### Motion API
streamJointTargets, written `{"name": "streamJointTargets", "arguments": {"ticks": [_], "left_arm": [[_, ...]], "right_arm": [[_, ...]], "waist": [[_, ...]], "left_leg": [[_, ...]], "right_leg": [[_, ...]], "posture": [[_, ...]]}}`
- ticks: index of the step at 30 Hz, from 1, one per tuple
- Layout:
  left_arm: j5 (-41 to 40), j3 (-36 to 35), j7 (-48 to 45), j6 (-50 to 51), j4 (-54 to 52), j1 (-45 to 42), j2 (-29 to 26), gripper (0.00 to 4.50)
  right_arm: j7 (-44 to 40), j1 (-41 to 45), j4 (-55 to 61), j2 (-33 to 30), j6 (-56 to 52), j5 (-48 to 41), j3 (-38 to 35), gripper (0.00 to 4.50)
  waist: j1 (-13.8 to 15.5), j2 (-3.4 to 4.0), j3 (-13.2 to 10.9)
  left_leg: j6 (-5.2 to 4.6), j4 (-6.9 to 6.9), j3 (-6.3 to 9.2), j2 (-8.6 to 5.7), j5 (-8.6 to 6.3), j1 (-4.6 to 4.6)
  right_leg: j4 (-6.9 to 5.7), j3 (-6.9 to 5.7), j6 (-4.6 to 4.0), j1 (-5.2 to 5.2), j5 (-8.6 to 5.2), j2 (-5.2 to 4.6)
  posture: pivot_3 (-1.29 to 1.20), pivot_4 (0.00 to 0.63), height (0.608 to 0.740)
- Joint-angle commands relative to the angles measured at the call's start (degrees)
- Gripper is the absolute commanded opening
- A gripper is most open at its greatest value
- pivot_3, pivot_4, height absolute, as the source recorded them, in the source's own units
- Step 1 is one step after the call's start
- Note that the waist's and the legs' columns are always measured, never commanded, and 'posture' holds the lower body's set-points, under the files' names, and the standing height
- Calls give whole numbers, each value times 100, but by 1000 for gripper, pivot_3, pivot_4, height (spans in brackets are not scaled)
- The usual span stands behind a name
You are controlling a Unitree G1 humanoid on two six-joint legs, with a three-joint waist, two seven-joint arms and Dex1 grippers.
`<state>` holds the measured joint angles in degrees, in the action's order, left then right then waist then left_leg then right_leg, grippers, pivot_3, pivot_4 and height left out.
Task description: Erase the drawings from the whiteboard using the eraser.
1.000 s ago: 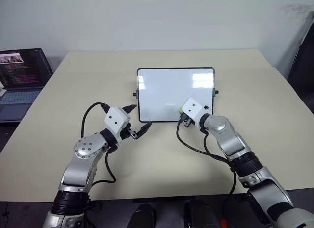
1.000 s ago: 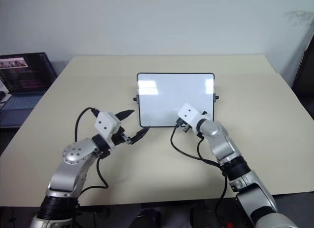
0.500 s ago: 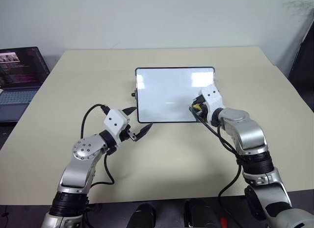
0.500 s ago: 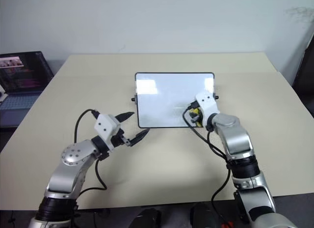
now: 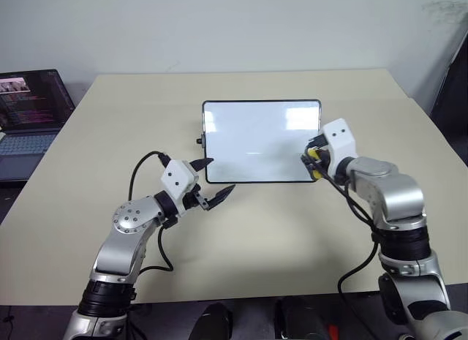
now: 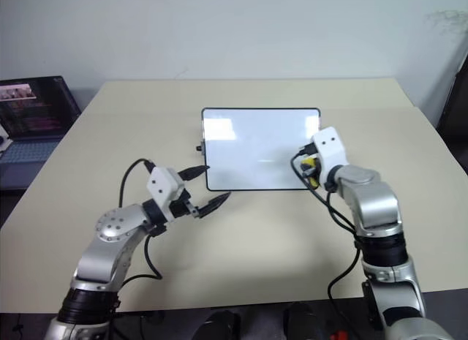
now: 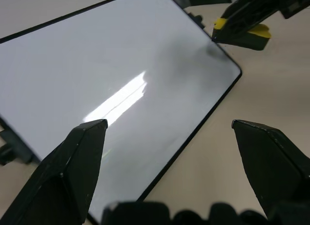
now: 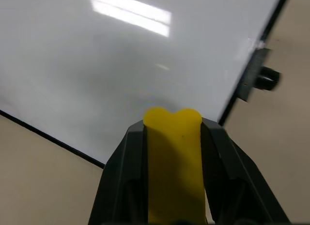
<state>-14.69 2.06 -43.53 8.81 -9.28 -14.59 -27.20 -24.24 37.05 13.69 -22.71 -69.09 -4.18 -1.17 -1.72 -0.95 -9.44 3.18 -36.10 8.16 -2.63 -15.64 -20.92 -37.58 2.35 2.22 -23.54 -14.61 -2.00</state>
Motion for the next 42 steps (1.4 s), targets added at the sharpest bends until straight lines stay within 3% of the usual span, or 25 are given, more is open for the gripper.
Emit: {"name": "streamJointTargets", "arguments": {"ticks": [1,4,13,21,26,42], "left_arm": [[-235,40,-171,60,-246,-199,46,4500],[-469,132,-402,252,-227,-251,94,4500],[-1052,421,-1272,664,-253,-279,50,4500],[-1190,500,-1876,770,-63,-442,-99,4500],[-796,680,-2167,349,165,-441,-258,4500],[-750,631,-2054,234,147,-410,-209,4500]], "right_arm": [[84,77,402,-236,-340,-120,-300,1126],[220,-1,481,-318,-585,-165,-513,1126],[883,-205,721,205,-1636,-181,-1525,1126],[1064,-529,880,271,-2005,-244,-1807,1126],[1052,-775,830,105,-1989,-257,-1752,1126],[766,-780,421,-138,-1318,-594,-1067,1126]], "waist": [[0,0,0],[-21,0,0],[-17,0,0],[-15,2,-1],[-15,2,-1],[-19,2,-1]], "left_leg": [[0,0,-1,0,0,0],[0,0,-9,2,0,1],[-1,0,-18,4,-1,2],[-2,-1,-23,4,-1,4],[-2,-1,-25,5,-1,7],[-3,-2,-28,8,-1,8]], "right_leg": [[0,0,0,0,0,0],[-1,5,0,0,0,1],[-3,9,0,0,0,3],[-6,12,0,-1,0,7],[-7,13,0,0,0,28],[-8,17,0,0,0,32]], "posture": [[0,150,740],[0,150,740],[0,150,740],[0,150,740],[0,150,740],[0,150,740]]}}
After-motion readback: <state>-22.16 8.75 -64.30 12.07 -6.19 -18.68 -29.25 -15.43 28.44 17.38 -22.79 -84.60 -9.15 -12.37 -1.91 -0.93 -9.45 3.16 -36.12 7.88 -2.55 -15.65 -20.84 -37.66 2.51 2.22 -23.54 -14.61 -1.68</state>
